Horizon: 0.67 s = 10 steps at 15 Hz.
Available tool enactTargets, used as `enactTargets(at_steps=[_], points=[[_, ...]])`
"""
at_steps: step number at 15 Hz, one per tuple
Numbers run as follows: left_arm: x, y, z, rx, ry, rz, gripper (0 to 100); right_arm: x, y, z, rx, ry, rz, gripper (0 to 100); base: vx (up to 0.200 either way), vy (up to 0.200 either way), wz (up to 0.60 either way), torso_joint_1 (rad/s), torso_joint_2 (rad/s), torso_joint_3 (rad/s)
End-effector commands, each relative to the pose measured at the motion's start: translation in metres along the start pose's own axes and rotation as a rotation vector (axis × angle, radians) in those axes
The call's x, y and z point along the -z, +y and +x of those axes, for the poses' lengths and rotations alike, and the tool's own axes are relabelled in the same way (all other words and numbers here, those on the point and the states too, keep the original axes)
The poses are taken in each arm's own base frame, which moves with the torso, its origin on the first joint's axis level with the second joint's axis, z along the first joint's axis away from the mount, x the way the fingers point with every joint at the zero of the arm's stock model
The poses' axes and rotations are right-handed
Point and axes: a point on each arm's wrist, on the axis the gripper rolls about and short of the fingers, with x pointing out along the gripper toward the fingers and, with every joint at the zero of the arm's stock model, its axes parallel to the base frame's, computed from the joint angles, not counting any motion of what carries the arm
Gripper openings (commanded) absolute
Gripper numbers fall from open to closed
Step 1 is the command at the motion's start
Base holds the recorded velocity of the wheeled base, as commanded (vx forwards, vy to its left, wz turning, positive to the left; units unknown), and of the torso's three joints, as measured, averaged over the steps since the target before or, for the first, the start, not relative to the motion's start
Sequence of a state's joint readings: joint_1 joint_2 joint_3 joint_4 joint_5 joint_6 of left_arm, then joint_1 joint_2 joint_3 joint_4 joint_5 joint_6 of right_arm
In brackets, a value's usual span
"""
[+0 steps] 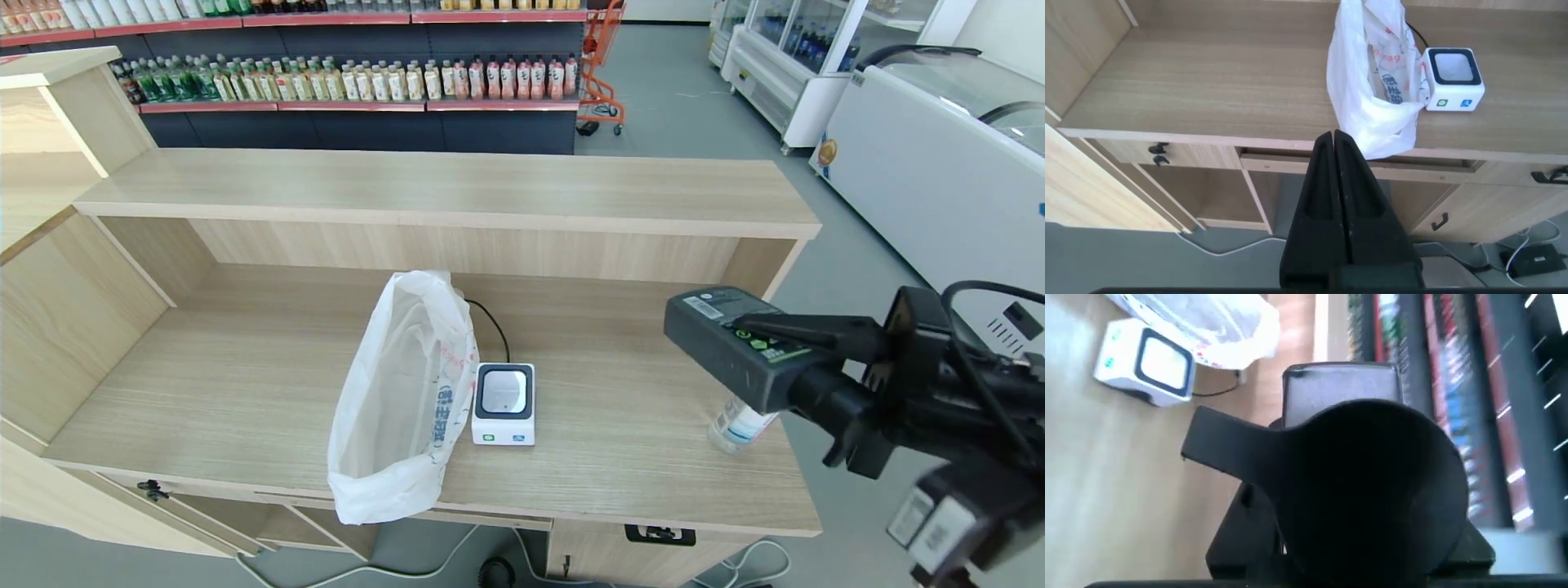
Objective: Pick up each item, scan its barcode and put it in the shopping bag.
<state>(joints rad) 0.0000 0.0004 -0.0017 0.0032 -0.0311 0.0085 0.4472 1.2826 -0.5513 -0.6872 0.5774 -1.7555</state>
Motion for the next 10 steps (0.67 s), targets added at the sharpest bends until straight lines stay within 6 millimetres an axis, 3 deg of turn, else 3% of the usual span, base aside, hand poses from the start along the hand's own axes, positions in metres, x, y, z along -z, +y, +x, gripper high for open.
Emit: enactTargets(at_steps=[1, 2, 3, 5, 10], points=[[0.000, 0.000, 0.000, 0.000, 0.001, -0.001, 0, -0.025, -0.017, -0.014, 0.136, -0.195, -0.380, 0, 0.000, 0.000, 0.00, 0.000, 0.00, 0.000], [0.000, 0.000, 0.000, 0.000, 0.000, -0.001, 0, -0.027, -0.019, -0.014, 0.159, -0.213, -0.442, 0, 0.000, 0.000, 0.00, 0.000, 0.00, 0.000], [0.000, 0.000, 0.000, 0.000, 0.000, 0.001, 0, -0.035, -0.025, -0.018, 0.255, -0.301, -0.639, 0, 0.000, 0.000, 0.00, 0.000, 0.00, 0.000], [0.000, 0.000, 0.000, 0.000, 0.000, 0.001, 0, -0.049, -0.030, -0.017, 0.359, -0.395, -0.785, 0, 0.000, 0.000, 0.00, 0.000, 0.00, 0.000], [0.000, 0.000, 0.000, 0.000, 0.000, 0.001, 0, -0.060, -0.030, -0.013, 0.444, -0.475, -0.893, 0, 0.000, 0.000, 0.00, 0.000, 0.00, 0.000]])
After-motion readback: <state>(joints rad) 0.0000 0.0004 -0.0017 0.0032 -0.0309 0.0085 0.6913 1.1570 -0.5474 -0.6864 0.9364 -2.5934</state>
